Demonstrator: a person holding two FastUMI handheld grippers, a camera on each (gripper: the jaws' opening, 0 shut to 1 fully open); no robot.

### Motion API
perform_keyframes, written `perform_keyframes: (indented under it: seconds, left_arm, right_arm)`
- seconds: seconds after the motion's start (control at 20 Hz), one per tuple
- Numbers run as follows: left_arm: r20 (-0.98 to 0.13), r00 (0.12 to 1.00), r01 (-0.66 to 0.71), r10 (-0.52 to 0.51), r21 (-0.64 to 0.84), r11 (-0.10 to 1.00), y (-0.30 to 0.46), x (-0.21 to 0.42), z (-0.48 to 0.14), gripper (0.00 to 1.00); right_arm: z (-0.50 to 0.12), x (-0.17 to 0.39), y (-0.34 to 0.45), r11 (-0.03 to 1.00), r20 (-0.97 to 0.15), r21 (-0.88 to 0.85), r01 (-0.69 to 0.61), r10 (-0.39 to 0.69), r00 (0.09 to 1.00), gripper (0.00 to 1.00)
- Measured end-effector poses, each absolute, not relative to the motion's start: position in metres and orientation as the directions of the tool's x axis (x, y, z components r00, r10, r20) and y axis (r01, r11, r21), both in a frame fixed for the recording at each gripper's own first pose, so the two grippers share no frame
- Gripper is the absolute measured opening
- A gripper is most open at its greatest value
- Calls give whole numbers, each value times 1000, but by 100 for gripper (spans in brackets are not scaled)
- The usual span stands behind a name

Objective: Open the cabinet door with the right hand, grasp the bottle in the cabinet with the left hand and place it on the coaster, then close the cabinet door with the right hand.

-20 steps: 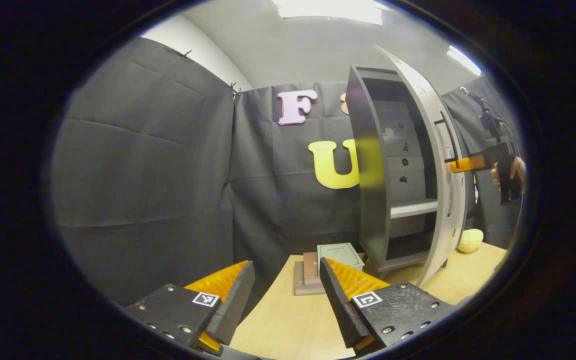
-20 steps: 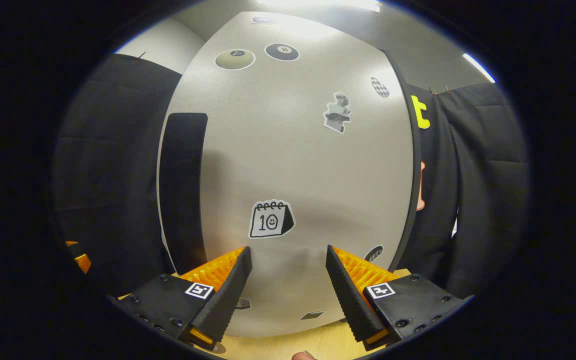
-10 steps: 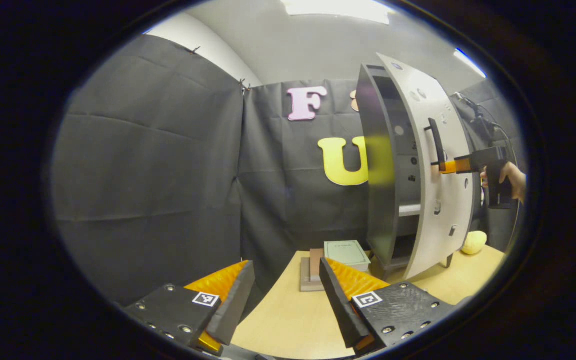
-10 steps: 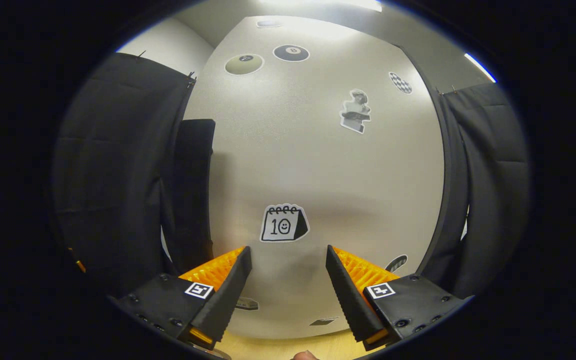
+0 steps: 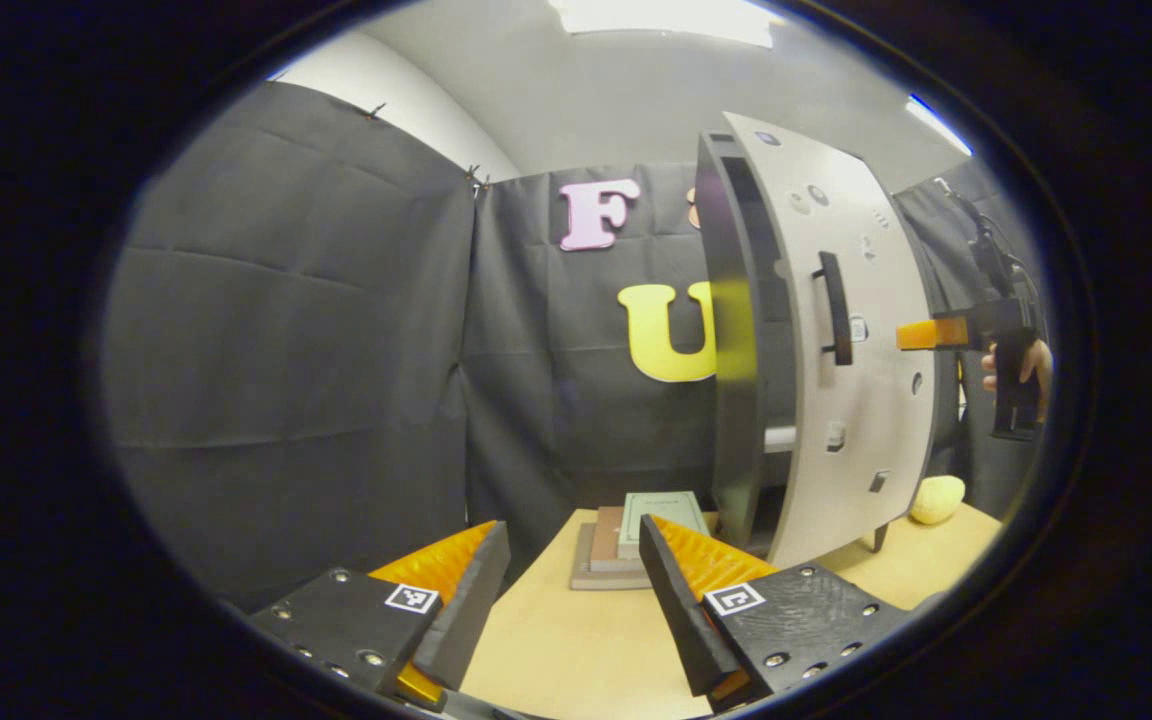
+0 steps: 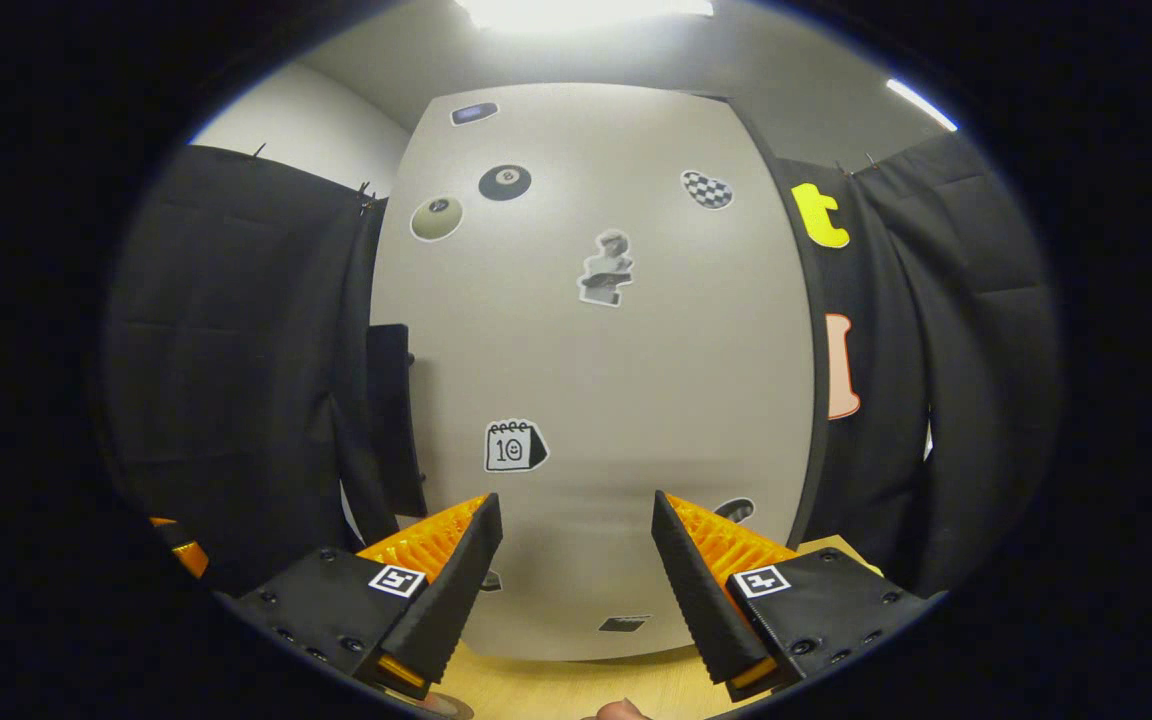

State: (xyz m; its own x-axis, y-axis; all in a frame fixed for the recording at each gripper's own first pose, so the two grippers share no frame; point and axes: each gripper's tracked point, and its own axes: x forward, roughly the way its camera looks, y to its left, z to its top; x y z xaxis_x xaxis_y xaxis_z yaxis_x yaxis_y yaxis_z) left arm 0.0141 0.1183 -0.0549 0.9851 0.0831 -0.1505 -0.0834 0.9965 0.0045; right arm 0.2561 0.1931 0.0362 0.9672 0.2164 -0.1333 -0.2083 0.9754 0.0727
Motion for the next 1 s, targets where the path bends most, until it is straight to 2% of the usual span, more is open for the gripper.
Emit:
perform_keyframes:
  seconds: [0.2, 0.55, 0.6, 0.65, 0.7, 0.9, 1.0]
  left_arm:
    - [-123, 992, -42, 42, 2, 999, 64, 14, -31, 81]
    - [-95, 995, 27, -28, -10, 1000, -30, 5, -4, 79]
    - [-90, 995, 33, -34, -6, 999, -41, 2, -1, 81]
    - [-85, 996, 36, -36, 1, 999, -51, 0, 2, 79]
    - [-80, 996, 34, -33, 11, 999, -57, -3, 5, 81]
    - [-57, 998, 31, -30, 25, 999, -75, -12, 18, 78]
    - [-59, 997, 42, -40, 27, 999, -79, -14, 19, 81]
  right_arm:
    - [43, 213, 139, 979, -127, 78, -188, 196, 972, 96]
    - [32, 154, 36, 992, -131, 48, -114, 120, 984, 95]
    - [28, 147, 23, 994, -130, 41, -101, 106, 986, 96]
    - [24, 139, 12, 995, -129, 33, -89, 93, 987, 96]
    - [18, 131, 3, 996, -130, 25, -84, 86, 988, 96]
    - [-10, 103, -13, 997, -170, 9, -78, 79, 982, 96]
    - [-19, 94, -12, 997, -179, 18, -79, 81, 981, 96]
